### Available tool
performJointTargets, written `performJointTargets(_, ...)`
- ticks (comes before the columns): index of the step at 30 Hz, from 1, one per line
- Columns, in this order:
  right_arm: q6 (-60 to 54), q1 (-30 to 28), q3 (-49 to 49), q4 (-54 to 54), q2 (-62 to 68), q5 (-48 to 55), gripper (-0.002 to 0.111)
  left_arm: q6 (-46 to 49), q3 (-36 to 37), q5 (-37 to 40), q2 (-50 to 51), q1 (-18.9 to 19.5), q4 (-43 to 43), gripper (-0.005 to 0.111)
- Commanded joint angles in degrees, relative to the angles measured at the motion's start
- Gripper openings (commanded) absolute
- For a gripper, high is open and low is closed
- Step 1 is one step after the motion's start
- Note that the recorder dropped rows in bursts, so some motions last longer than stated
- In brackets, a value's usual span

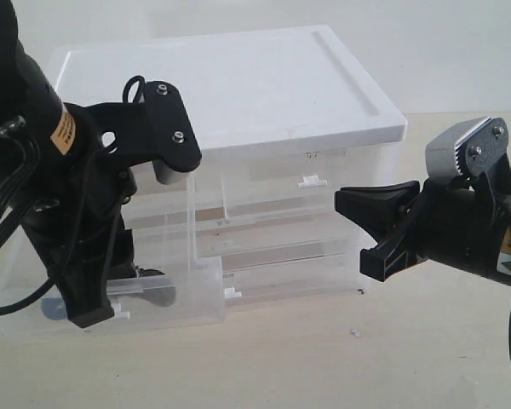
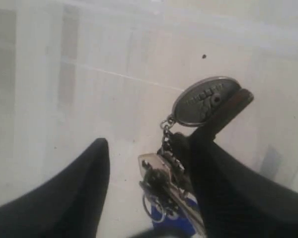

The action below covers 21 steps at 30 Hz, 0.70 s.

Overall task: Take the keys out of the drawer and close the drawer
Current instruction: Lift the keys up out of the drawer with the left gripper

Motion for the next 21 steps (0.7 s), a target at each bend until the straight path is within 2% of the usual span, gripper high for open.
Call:
performJointTargets(1, 0.23, -0.11, -0.22, -0.41, 0.03, -0.14, 0.0, 0.32, 1.38, 3.3, -0.26, 0.49, -0.97, 0.047)
performJointTargets(6, 0.34, -0.11, -0.22, -0.96, 0.03, -0.61, 0.0, 0.32, 1.88, 3.67, -0.26, 0.5, -0.8, 0.046)
performJointTargets(10, 0.34, -0.11, -0.22, -0.96, 0.03, -0.61, 0.0, 0.32, 1.88, 5.02, -0.26, 0.5, -0.8, 0.025)
performJointTargets(11, 0.34, -0.11, -0.22, -0.96, 0.03, -0.61, 0.0, 0.32, 1.99, 5.26, -0.26, 0.5, -0.68, 0.018)
performJointTargets(12, 0.34, -0.11, -0.22, -0.96, 0.03, -0.61, 0.0, 0.32, 2.45, 4.78, -0.26, 0.5, 0.29, 0.006)
performJointTargets(21, 0.45, -0.11, -0.22, -0.97, 0.03, -0.61, 0.0, -0.11, -1.65, -2.43, -5.12, 0.28, 7.2, 0.004)
